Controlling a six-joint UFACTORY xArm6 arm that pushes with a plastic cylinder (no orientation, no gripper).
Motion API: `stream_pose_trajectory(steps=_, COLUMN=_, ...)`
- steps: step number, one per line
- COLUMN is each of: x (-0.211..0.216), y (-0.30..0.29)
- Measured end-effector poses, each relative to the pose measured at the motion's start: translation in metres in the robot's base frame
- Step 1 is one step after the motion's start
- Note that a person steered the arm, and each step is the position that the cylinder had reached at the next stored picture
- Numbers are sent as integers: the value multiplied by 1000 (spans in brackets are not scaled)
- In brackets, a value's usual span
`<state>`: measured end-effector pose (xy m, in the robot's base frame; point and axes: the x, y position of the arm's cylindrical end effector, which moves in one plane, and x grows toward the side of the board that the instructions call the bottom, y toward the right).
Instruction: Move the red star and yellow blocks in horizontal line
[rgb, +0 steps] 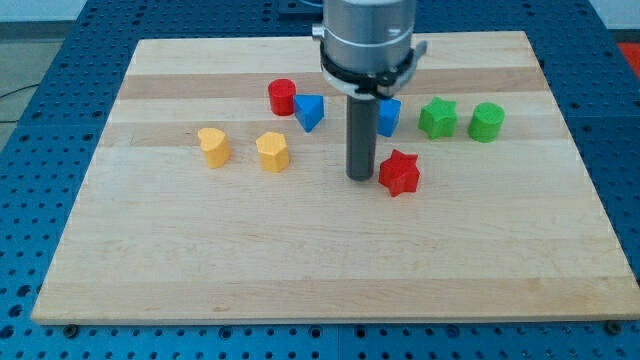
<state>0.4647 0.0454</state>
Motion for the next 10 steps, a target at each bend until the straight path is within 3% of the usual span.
stream_pose_trajectory(steps=1, x=1, y=80)
stream_pose_trajectory(steps=3, x=34, y=81)
stream_pose_trajectory(steps=5, x=27, y=-204)
stream_pose_trajectory(steps=6, x=-19, y=-283)
stream_pose_trajectory(steps=7, x=-46, y=-240)
stream_pose_trajectory(steps=8, x=-46, y=-148)
stream_pose_trajectory(steps=10, x=-26, y=-108)
